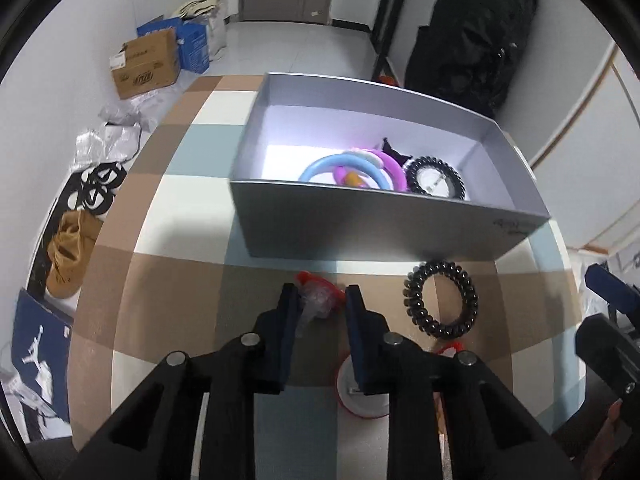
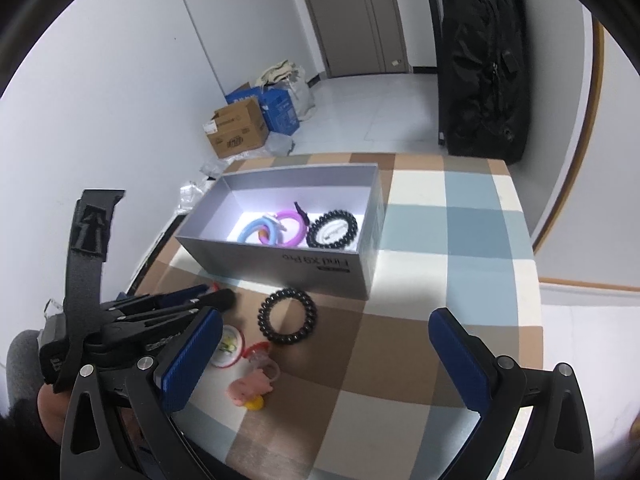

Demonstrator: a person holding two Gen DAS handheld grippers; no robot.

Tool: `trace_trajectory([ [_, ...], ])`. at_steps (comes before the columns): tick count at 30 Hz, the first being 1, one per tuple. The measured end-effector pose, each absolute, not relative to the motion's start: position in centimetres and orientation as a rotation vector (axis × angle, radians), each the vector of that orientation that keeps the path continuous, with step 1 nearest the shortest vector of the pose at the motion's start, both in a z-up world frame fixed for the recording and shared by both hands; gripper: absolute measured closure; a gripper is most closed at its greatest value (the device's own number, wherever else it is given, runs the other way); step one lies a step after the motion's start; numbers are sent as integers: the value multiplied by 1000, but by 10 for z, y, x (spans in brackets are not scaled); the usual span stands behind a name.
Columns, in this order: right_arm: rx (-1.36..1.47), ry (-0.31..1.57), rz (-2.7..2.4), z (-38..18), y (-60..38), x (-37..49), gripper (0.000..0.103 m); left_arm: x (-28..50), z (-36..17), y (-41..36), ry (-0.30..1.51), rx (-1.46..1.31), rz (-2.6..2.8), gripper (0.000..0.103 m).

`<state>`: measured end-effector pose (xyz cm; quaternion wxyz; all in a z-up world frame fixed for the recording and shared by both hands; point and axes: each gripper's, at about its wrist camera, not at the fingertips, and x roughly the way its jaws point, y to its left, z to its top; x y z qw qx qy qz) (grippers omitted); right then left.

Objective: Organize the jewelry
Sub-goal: 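Reach the left gripper down and grasp the red-and-white clip, then grasp the pink pig figurine with the right gripper while the left gripper holds the clip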

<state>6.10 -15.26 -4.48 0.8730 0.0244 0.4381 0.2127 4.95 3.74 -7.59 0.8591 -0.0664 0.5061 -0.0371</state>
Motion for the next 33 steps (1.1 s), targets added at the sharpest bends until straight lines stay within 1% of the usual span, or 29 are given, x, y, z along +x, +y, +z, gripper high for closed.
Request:
trace_trajectory([
  [11, 91, 1044, 529, -64, -147, 53, 0, 40, -52, 54, 1010, -258, -115, 86],
  [15, 90, 1072, 569, -72, -138, 44, 2, 36, -44, 52, 981, -301, -144, 86],
  [16, 74, 1079, 576, -74, -134, 41, 3, 35, -41, 52, 975, -309, -151, 86],
  [18, 53, 1091, 586, -79, -127, 35, 9, 33, -37, 53, 956, -324, -156, 86],
  [20, 42, 1110, 603, -86, -121, 30, 11, 31, -34, 55, 941, -331, -160, 86],
  [21, 32, 1114, 609, -88, -118, 28, 16, 30, -33, 56, 934, -334, -159, 86],
  [25, -31, 1092, 624, -89, -106, 21, 24, 29, -32, 58, 925, -348, -166, 86],
  [26, -36, 1082, 613, -89, -104, 19, 32, 29, -32, 61, 925, -346, -166, 86],
  [27, -46, 1072, 591, -89, -102, 18, 35, 29, -32, 62, 923, -344, -164, 86],
  [29, -65, 1063, 576, -92, -99, 17, 35, 29, -33, 64, 925, -345, -165, 86],
  [31, -70, 1057, 570, -92, -97, 18, 49, 28, -33, 66, 927, -352, -163, 86],
  [33, -72, 1064, 563, -92, -97, 19, 72, 28, -33, 68, 926, -357, -162, 86],
])
